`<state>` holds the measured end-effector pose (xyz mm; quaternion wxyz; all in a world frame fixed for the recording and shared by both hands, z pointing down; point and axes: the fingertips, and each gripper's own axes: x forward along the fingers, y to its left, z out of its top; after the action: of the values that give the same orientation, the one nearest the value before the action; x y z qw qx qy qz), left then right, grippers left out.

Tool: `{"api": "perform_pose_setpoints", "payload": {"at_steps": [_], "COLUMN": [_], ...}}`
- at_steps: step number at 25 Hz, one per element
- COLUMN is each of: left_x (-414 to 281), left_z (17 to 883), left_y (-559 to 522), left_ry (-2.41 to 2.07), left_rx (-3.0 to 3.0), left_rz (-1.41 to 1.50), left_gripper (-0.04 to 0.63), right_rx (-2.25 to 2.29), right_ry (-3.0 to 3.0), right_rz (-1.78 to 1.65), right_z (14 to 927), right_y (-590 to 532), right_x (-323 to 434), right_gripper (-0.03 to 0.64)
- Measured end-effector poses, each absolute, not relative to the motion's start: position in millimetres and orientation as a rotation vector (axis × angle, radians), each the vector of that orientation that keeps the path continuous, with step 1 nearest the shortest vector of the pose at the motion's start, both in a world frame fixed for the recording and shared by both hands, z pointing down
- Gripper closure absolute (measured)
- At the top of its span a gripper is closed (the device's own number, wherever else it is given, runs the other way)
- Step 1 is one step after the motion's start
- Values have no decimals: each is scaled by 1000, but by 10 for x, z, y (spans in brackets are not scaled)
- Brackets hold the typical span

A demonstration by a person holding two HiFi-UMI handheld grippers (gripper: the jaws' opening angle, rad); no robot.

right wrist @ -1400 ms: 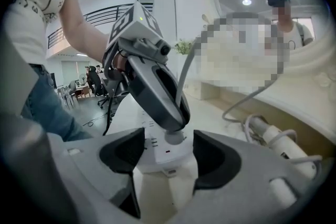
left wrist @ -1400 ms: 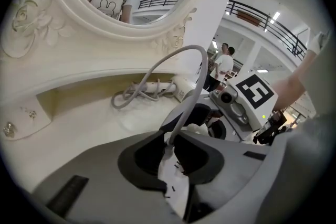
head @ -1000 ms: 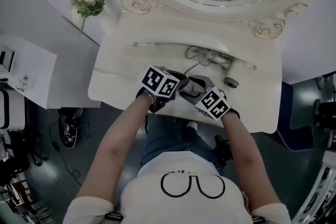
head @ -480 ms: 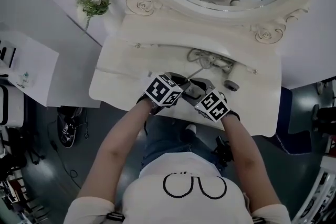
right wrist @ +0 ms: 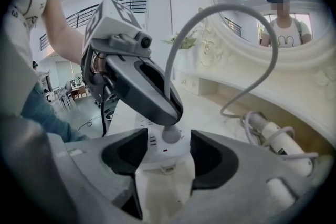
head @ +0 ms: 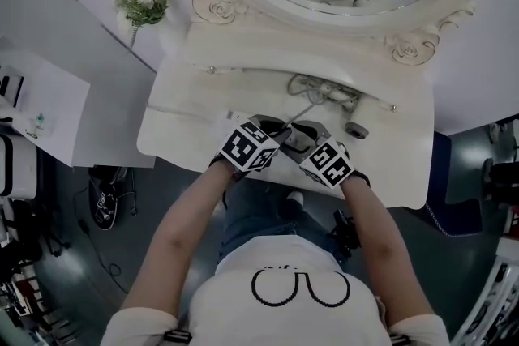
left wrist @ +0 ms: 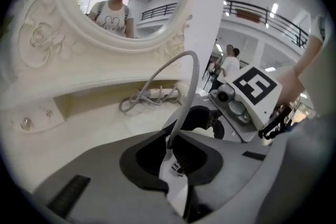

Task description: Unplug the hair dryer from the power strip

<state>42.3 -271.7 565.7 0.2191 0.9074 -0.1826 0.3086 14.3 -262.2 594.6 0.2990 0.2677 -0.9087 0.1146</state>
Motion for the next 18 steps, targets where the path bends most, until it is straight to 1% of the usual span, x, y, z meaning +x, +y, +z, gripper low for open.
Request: {"api": "perform_pose_setpoints", "payload": {"at_steps": [3,8,13,15,18], "left_x": [440,466,384,400,437], "left_z": [5641,5667,5634,5627,5621], "left_y": [-2781,-2663,-2673,-2711,-2683], "left_ry": [-538,-542,-525,-546,-562], "left_rx": [2435,2591,2497,2476,2516], "left_rz": [833,1048,874,886,989], "left_gripper": [555,560,554,555,558], "right_rx": [711,691,686,685,676], "right_ry": [-2401,-2388,-2403,-2394,-2389], "right_rz": [306,298,304,302,303], "right_z": [5953,5951,5946,5947,5945], "right_y": [-2624,-2625,-2606,-2606,-2598], "right_x": [141,163,139,134,128], "right_gripper": [365,365,385,387,387]}}
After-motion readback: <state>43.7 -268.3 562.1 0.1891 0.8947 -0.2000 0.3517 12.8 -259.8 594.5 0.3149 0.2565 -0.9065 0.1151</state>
